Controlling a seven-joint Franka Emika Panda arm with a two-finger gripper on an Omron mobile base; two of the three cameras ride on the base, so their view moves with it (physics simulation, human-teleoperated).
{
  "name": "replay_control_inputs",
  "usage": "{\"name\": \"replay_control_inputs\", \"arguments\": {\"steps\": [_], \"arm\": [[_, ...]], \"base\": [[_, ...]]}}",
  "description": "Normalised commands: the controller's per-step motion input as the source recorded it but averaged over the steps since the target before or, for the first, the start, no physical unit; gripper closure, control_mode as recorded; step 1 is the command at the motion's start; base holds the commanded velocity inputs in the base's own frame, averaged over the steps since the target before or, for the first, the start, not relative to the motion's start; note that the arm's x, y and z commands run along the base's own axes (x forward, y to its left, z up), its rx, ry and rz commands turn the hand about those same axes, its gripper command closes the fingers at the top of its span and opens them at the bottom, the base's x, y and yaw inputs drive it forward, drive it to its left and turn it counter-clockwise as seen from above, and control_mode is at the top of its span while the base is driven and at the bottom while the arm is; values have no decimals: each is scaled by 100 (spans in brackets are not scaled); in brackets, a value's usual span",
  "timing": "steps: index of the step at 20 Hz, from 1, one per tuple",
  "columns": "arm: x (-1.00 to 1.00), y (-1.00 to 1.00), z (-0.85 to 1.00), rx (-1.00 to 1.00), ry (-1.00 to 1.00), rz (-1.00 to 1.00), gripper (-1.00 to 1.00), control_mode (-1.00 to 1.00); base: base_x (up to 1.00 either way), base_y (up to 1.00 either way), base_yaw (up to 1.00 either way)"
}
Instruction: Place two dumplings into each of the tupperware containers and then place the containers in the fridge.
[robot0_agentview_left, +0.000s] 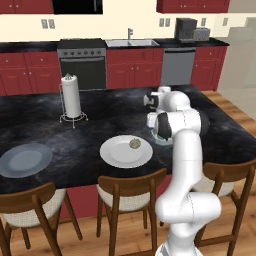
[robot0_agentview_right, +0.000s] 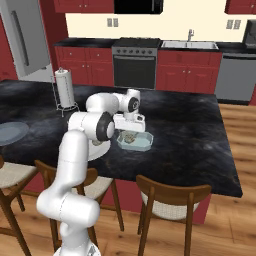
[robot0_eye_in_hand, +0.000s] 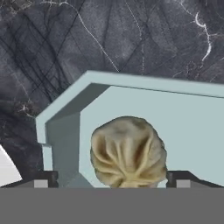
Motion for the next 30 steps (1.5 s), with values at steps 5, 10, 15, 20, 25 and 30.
{"name": "replay_control_inputs", "arguments": {"steps": [5, 10, 15, 20, 25, 30], "arm": [[-27, 74, 13, 0, 0, 0, -100, -100], [-21, 62, 23, 0, -12, 0, -100, -100], [0, 8, 35, 0, -14, -2, -100, -100], [-21, 23, 12, 0, -6, -1, -100, -100], [-27, 82, -1, 0, -6, 0, -100, -100], [-3, 15, -13, 0, -4, 0, -100, -100]], "base": [[0, 0, 0], [0, 0, 0], [0, 0, 0], [0, 0, 0], [0, 0, 0], [0, 0, 0]]}}
